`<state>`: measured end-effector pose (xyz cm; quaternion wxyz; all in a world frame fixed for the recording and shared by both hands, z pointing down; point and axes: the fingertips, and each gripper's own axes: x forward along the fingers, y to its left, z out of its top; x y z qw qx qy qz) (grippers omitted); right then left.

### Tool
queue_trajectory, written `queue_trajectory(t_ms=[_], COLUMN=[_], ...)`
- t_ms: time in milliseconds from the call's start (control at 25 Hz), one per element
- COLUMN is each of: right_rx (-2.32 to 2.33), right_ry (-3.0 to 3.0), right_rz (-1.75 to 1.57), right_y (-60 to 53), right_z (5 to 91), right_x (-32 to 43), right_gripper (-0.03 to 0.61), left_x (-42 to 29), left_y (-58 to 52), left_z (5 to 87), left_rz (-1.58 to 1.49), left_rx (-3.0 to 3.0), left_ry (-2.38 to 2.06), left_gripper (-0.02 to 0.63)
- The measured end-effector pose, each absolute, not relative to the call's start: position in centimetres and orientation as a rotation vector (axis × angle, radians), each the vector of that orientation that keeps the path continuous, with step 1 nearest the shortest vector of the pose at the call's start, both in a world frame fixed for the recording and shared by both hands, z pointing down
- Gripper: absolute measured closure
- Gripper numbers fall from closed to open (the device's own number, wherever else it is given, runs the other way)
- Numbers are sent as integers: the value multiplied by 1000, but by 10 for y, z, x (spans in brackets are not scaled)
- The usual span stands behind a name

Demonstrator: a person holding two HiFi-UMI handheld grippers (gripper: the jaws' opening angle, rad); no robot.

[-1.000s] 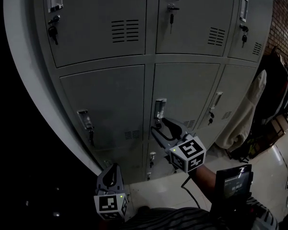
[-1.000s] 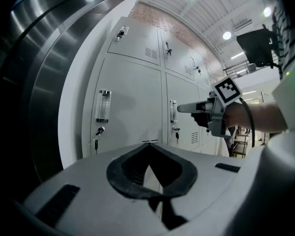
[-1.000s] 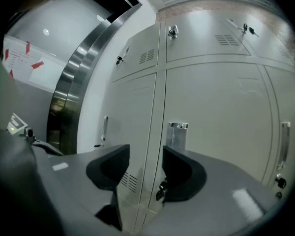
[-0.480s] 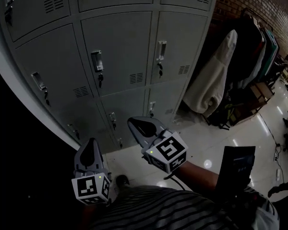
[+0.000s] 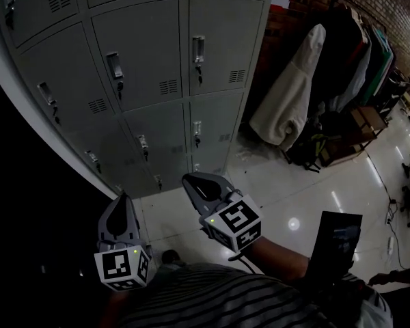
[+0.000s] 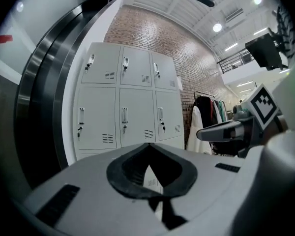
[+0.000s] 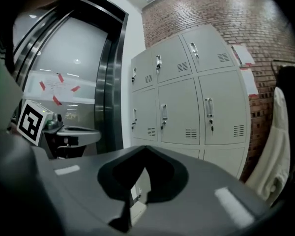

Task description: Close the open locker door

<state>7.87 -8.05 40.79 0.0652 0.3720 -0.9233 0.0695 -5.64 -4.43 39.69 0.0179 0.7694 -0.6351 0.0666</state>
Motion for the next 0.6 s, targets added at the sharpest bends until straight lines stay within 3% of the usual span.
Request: queue_trajectory(t_ms=[600], right_rx=[1295], right_ry=[-2763], right_rz=[255], right_y=[-48], right_z=[388], right_x=[71], right_gripper=[578], left_x=[-65], left_y=[-9], left_z=[407], left_rz=[206], left_rx=[2458], left_ry=[-1851], left_gripper=[611])
